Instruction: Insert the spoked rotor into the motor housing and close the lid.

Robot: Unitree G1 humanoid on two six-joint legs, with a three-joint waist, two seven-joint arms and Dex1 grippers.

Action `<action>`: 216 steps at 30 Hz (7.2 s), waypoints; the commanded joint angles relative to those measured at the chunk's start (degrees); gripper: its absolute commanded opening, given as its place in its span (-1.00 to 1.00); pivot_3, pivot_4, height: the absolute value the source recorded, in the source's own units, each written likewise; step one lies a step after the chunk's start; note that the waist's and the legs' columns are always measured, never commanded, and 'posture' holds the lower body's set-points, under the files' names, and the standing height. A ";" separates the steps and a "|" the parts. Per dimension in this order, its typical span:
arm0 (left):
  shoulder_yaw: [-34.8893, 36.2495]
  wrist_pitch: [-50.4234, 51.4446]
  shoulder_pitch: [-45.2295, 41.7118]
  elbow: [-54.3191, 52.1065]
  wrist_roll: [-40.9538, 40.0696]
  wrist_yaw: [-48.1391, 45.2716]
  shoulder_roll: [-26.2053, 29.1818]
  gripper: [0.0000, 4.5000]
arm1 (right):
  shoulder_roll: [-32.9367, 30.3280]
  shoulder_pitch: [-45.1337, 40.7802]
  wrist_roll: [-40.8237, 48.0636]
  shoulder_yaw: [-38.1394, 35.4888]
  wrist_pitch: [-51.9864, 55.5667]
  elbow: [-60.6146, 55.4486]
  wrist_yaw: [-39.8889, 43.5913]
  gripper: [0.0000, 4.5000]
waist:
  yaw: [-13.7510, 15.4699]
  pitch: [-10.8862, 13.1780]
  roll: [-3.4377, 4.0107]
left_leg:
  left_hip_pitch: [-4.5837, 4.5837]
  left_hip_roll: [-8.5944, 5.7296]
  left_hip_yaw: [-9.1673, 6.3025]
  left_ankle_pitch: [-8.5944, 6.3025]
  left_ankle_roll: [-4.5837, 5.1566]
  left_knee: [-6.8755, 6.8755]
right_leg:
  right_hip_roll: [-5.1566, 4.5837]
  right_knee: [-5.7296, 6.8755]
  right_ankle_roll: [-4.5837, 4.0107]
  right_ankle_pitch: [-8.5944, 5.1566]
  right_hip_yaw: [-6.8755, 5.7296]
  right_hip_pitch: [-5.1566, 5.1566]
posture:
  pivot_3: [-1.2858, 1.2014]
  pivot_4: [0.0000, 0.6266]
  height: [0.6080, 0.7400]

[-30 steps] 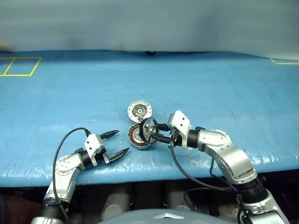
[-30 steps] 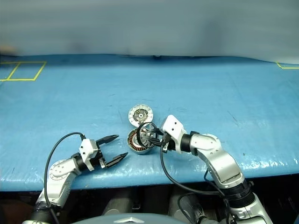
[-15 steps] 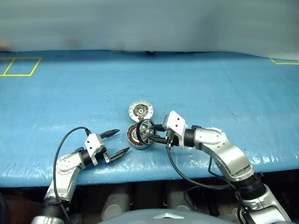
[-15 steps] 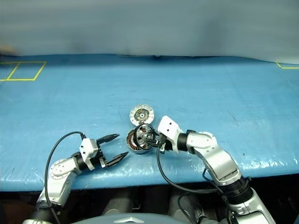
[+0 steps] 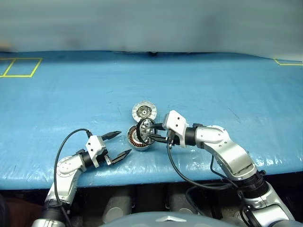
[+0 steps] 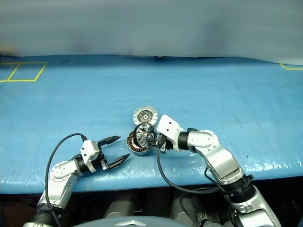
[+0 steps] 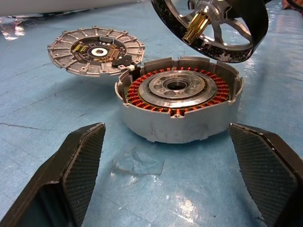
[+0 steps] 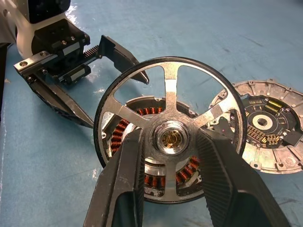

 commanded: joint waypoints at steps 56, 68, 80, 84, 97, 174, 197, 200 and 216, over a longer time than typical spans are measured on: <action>0.57 -1.87 0.92 -0.61 0.31 1.73 0.50 0.97 | 8.01 -1.59 -5.28 4.64 -2.44 13.99 -3.46 -0.71 | -0.07 -0.02 0.00 | 0.06 -0.01 0.00 0.00 0.00 0.01 | 0.05 0.04 -0.02 0.02 -0.01 0.03 | 0.03 -0.52 1.00; 0.29 -1.92 0.60 -0.27 0.47 1.87 0.43 0.97 | 8.51 -1.16 -3.72 0.95 -1.12 11.54 -4.47 -0.98 | -0.21 -0.03 -0.01 | 0.07 -0.02 -0.01 0.01 -0.02 0.01 | 0.03 0.05 -0.02 0.02 -0.01 0.04 | 0.03 -0.52 1.00; 0.02 -2.26 0.60 0.18 0.51 2.30 0.17 0.97 | 8.23 -0.20 -2.80 1.81 -0.94 8.89 -3.95 -0.98 | -0.30 -0.03 -0.01 | 0.05 -0.01 -0.01 0.01 -0.02 0.00 | 0.04 0.05 -0.01 0.00 -0.02 0.02 | 0.03 -0.52 1.00; 0.02 -2.34 0.76 0.23 0.46 2.35 0.22 0.97 | 8.52 -0.02 -2.46 1.90 -0.62 8.12 -3.80 -0.98 | -0.32 -0.03 -0.01 | 0.05 -0.01 -0.01 0.01 -0.02 0.00 | 0.04 0.04 -0.02 0.01 -0.02 0.01 | 0.03 -0.52 1.00; -0.05 -2.44 0.55 0.41 0.43 2.36 0.12 0.97 | 8.73 0.62 -3.37 4.80 -0.31 10.73 -3.41 -0.98 | -0.32 -0.03 -0.01 | 0.05 -0.01 -0.01 0.01 -0.02 0.00 | 0.03 0.04 -0.02 0.01 -0.02 0.02 | 0.03 -0.52 1.00; 0.90 -3.59 1.31 1.98 -0.21 2.68 0.27 0.97 | 14.86 -8.91 3.06 -6.42 -8.67 26.84 9.64 -0.98 | -1.20 0.08 0.20 | 0.09 -0.02 -0.01 0.02 -0.13 -0.11 | 0.10 0.14 0.01 0.08 0.03 -0.09 | 0.03 -0.52 1.00; 1.95 -2.70 4.96 -0.66 -0.88 3.45 0.94 0.97 | 12.28 -2.49 -2.20 -5.51 -13.83 15.45 -2.22 -0.98 | -0.83 0.07 0.18 | 0.09 0.00 -0.01 0.02 -0.13 -0.10 | 0.08 0.11 -0.10 -0.01 0.01 -0.05 | 0.03 -0.52 1.00; 1.98 -2.60 5.08 -0.87 -0.99 3.40 1.08 0.97 | 12.62 -1.90 -1.51 -4.78 -12.90 11.73 -2.52 -0.98 | -0.81 0.07 0.17 | 0.09 0.00 -0.02 0.01 -0.13 -0.10 | 0.09 0.10 -0.10 -0.02 0.00 -0.04 | 0.03 -0.52 1.00; 1.40 -2.16 4.70 -1.12 -0.70 3.49 0.86 0.97 | 14.56 -2.11 -7.89 4.07 -13.25 14.93 -5.59 0.55 | -0.81 0.06 0.16 | 0.10 0.00 -0.03 0.02 -0.13 -0.08 | 0.10 0.11 -0.10 -0.02 -0.02 -0.02 | 0.03 -0.52 1.00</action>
